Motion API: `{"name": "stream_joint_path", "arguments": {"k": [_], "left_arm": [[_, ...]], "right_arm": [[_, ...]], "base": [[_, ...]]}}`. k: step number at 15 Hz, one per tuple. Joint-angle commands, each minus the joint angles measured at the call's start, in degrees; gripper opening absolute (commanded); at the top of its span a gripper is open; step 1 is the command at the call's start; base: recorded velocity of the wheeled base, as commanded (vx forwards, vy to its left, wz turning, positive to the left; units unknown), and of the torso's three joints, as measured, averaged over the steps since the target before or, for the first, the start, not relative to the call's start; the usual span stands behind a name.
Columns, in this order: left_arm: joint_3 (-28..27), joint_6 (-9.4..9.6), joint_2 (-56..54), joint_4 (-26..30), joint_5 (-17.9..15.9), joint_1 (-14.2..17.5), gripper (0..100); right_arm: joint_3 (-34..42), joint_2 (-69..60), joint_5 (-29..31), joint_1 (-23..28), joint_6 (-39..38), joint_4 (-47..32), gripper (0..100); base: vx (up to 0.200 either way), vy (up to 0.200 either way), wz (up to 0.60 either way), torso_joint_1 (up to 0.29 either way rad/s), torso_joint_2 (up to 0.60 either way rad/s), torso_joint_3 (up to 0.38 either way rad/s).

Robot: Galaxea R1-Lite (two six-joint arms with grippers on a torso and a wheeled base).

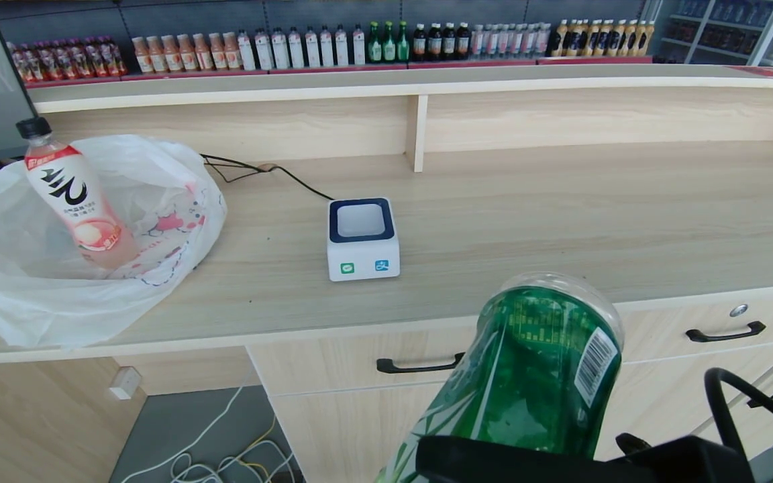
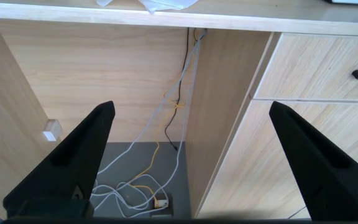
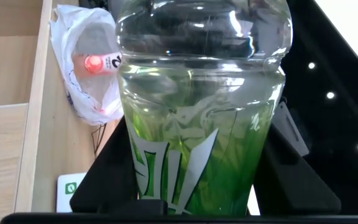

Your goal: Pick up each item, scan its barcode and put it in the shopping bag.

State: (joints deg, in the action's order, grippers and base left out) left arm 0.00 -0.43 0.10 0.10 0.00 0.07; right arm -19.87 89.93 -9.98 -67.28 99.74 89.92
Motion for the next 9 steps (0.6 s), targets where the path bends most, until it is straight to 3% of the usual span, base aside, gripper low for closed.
{"name": "stream_joint_path", "arguments": {"k": [1, 5, 9], "left_arm": [[0.0, -0.01, 0.0, 0.0, 0.0, 0.0, 100], [0.0, -0.01, 0.0, 0.0, 0.0, 0.0, 100], [0.0, -0.01, 0.0, 0.0, 0.0, 0.0, 100]], "right_arm": [[-0.5, 0.0, 0.0, 0.0, 0.0, 0.1, 0], [-1.7, 0.1, 0.1, 0.0, -3.1, 0.1, 0], [-2.5, 3.8, 0.1, 0.4, -15.6, 0.1, 0]], "base": [[0.000, 0.000, 0.00, 0.000, 0.00, 0.000], [0.000, 0.000, 0.00, 0.000, 0.00, 0.000], [0.000, 0.000, 0.00, 0.000, 0.00, 0.000]]}}
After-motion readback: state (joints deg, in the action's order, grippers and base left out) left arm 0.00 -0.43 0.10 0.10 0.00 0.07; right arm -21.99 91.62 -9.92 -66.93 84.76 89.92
